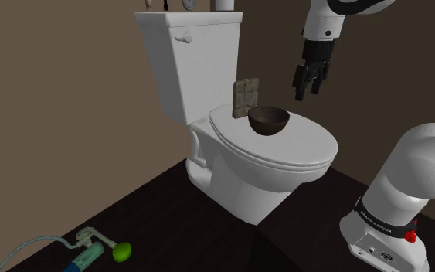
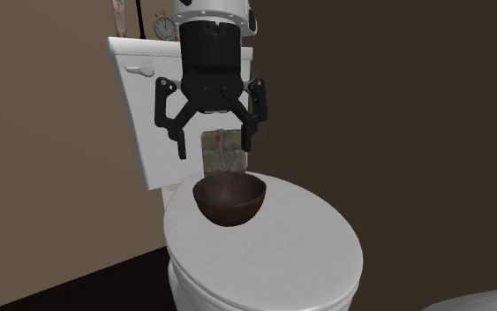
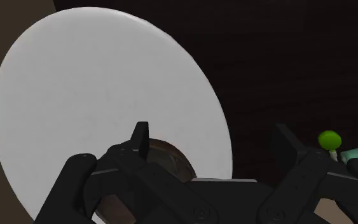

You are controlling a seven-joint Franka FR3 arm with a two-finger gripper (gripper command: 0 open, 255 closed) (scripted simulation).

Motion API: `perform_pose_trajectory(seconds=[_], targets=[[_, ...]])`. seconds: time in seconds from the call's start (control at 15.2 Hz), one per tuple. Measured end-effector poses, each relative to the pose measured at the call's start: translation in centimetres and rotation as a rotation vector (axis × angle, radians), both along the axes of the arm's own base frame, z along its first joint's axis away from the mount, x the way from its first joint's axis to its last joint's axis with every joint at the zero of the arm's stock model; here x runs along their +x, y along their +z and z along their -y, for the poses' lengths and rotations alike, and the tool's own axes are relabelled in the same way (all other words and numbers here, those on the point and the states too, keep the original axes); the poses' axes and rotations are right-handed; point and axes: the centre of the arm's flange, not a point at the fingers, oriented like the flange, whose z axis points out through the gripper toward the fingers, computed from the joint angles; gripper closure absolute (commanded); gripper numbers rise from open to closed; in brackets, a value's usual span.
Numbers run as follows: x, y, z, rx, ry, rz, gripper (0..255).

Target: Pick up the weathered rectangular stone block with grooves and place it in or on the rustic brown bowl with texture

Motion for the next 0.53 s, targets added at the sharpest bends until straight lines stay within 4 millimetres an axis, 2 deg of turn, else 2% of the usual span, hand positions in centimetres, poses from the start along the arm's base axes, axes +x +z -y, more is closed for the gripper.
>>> perform_pose_trajectory(seconds=[0.2,0.53], targets=[[0.8,-0.3,1.0,0.001,0.048,0.002,0],[5.5,-1.0,5.5,0.006,0.243,0.010,0]])
